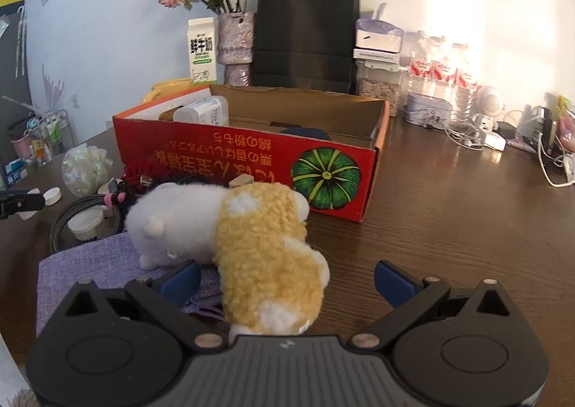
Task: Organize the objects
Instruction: 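Grasp a white cap with the left tool while the right grasps the hamster plush, then drop the cap into the box with left tool while right drops the plush in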
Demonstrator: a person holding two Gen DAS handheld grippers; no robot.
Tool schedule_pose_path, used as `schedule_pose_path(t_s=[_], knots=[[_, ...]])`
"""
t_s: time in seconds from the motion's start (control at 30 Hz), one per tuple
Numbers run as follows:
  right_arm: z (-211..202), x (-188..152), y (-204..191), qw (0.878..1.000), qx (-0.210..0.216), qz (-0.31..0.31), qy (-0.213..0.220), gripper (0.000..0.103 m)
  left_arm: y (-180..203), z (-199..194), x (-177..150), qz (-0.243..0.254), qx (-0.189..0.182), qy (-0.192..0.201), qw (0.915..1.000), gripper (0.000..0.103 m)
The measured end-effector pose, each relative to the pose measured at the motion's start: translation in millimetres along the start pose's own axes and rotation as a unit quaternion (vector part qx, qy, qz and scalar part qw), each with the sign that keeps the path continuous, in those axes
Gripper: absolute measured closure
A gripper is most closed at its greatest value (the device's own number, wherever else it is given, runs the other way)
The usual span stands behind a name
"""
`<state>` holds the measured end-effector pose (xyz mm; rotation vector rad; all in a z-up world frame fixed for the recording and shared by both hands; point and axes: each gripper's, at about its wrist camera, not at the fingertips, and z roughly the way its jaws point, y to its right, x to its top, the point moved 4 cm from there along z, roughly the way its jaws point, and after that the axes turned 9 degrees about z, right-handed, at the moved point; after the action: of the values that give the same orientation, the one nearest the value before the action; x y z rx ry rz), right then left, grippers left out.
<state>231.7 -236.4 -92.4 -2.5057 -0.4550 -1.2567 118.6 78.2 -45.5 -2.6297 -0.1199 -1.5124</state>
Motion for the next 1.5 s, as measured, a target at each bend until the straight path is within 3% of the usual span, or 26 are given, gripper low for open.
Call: schedule_pose_path(t_s=[0.13, 0.3, 0.37, 0.67, 0.97, 1.5], knots=[[6, 2, -2, 1.000, 0.001, -0.011, -0.005, 0.002, 4, -1, 4, 0.001, -0.003, 0.005, 1.0000, 0.063], [6, 2, -4, 1.000, 0.020, -0.018, -0.004, 0.028, 9, 0, 7, 0.001, -0.011, 0.006, 0.9999, 0.063], [6, 2, -4, 0.999, 0.032, -0.011, -0.006, 0.046, 11, 0, 9, 0.002, -0.012, 0.008, 0.9999, 0.063], [-10, -1, 0, 0.999, 0.045, 0.005, 0.023, 0.052, 17, -3, 13, 0.008, -0.019, 0.014, 0.9997, 0.063], [-35, 3, -4, 0.997, 0.041, 0.008, 0.067, 0.053, 29, -7, 25, 0.017, -0.038, 0.034, 0.9986, 0.063], [-31, 51, -27, 0.990, 0.051, 0.017, 0.129, 0.053, 78, 13, 99, 0.047, -0.089, 0.108, 0.9891, 0.062]])
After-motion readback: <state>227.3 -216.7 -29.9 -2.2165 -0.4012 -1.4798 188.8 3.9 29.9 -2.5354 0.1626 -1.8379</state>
